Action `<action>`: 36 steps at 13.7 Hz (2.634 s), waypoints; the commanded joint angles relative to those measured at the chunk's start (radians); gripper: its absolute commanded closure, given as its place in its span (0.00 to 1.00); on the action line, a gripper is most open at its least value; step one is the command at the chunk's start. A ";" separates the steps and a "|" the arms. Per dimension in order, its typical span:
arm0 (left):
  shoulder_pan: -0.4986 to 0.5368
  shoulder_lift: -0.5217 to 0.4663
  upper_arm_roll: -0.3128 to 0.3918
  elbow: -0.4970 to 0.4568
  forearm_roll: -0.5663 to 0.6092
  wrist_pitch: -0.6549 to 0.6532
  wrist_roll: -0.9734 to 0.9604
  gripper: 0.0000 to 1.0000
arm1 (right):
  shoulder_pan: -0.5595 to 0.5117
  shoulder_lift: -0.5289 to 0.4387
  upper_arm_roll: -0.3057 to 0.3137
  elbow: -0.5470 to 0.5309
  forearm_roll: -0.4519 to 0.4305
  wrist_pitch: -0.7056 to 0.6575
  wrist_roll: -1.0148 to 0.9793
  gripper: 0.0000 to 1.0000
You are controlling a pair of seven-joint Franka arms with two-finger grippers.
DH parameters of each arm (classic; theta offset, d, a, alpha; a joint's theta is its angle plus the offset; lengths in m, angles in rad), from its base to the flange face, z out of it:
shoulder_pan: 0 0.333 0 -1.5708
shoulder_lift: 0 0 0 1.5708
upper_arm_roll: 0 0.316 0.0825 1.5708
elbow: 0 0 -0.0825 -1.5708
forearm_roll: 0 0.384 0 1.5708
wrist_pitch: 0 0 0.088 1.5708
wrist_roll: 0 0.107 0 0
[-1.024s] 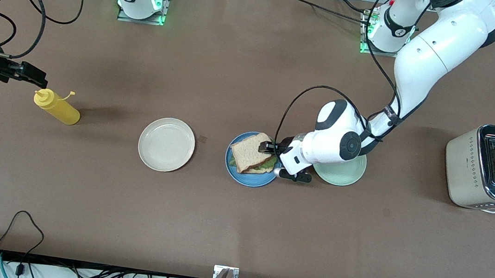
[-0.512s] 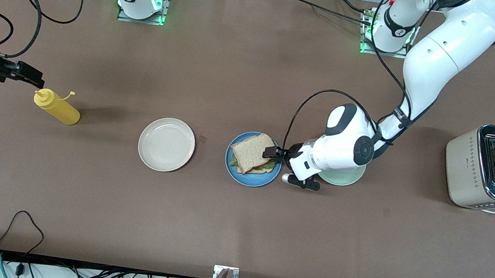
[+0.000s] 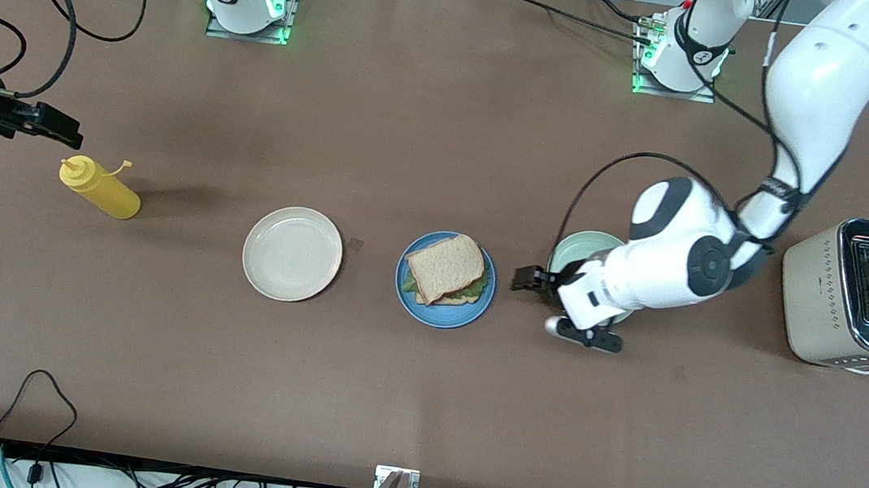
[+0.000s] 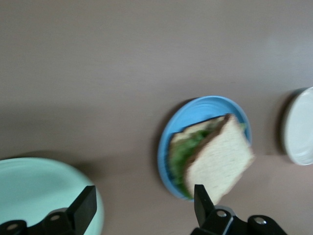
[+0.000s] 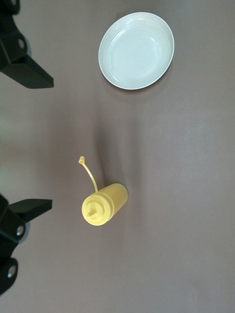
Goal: Make sandwich in blue plate with both arms
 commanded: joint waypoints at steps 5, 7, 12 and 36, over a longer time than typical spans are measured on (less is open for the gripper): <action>0.053 -0.178 0.004 -0.005 0.064 -0.178 0.010 0.00 | -0.008 -0.023 0.002 -0.002 -0.002 -0.041 -0.002 0.00; 0.082 -0.196 0.006 0.028 0.066 -0.240 0.010 0.00 | -0.011 -0.022 0.000 -0.002 0.000 -0.035 -0.002 0.00; 0.074 -0.190 0.099 0.193 0.063 -0.403 0.018 0.00 | -0.032 -0.019 -0.001 -0.004 0.001 -0.038 -0.011 0.00; -0.225 -0.677 0.696 -0.168 -0.088 -0.467 0.228 0.00 | -0.024 -0.015 0.002 -0.005 0.024 0.008 -0.013 0.00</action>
